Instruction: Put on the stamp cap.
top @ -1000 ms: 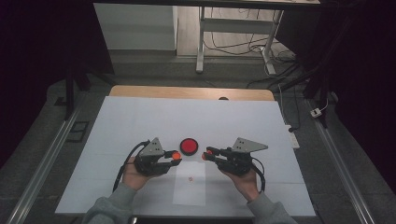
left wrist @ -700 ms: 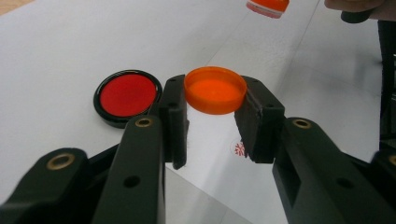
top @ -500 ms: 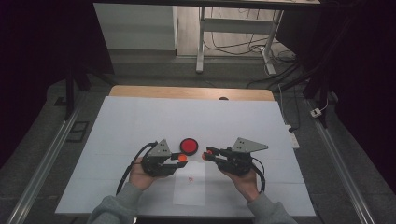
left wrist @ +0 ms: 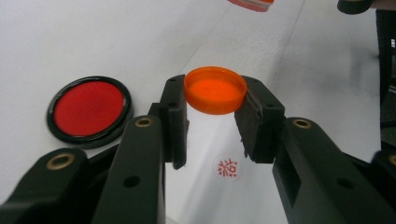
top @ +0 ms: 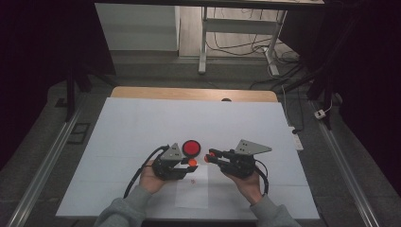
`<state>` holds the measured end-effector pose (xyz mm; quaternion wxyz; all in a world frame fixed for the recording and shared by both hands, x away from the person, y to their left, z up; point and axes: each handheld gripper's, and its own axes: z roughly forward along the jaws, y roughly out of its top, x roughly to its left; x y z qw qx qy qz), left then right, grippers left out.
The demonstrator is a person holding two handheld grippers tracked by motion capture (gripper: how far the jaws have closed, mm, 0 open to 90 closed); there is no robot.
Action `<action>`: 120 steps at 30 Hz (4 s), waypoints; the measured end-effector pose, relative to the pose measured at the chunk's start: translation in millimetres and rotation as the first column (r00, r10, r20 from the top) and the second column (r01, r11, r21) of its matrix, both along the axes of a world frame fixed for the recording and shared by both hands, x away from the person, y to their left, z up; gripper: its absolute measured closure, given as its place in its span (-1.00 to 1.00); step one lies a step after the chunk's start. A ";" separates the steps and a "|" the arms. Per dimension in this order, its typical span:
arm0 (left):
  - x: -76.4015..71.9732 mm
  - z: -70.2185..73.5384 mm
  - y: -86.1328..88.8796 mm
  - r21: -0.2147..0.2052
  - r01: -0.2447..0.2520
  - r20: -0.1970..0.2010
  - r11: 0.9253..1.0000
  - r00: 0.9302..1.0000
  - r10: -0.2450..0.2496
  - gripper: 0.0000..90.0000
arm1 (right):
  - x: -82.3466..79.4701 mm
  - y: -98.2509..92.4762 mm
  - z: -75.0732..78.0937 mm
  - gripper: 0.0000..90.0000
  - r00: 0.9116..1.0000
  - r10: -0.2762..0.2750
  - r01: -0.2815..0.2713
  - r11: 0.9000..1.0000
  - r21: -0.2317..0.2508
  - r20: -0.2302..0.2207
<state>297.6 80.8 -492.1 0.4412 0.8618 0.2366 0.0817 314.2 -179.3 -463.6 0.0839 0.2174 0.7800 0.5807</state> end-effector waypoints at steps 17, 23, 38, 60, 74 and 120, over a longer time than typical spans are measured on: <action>-1.2 -8.3 -15.6 0.027 0.024 -0.010 0.999 1.000 -0.024 0.44 | -2.4 2.9 -0.6 0.59 1.000 0.010 -0.010 1.000 -0.002 0.002; -2.2 -10.2 -17.8 0.030 0.025 -0.012 0.999 1.000 -0.025 0.44 | -3.2 5.9 -2.7 0.59 1.000 0.020 -0.020 1.000 -0.008 -0.002; -2.4 -11.8 -19.2 0.034 0.028 -0.009 0.999 1.000 -0.027 0.44 | -4.9 11.5 -7.2 0.59 0.999 0.043 -0.043 0.999 -0.022 -0.013; -3.5 -9.5 -17.4 0.028 0.030 0.000 0.999 1.000 -0.030 0.44 | -6.2 19.7 -14.9 0.59 0.997 0.069 -0.070 0.997 -0.043 -0.034; -3.9 -9.2 -18.0 0.027 0.031 0.001 0.999 1.000 -0.031 0.44 | -6.7 22.0 -17.2 0.59 0.996 0.076 -0.078 0.996 -0.050 -0.040; -8.8 -6.0 -18.7 0.037 0.024 0.069 0.999 0.997 -0.026 0.45 | -6.7 21.7 -18.9 0.59 0.997 0.073 -0.074 0.996 -0.045 -0.041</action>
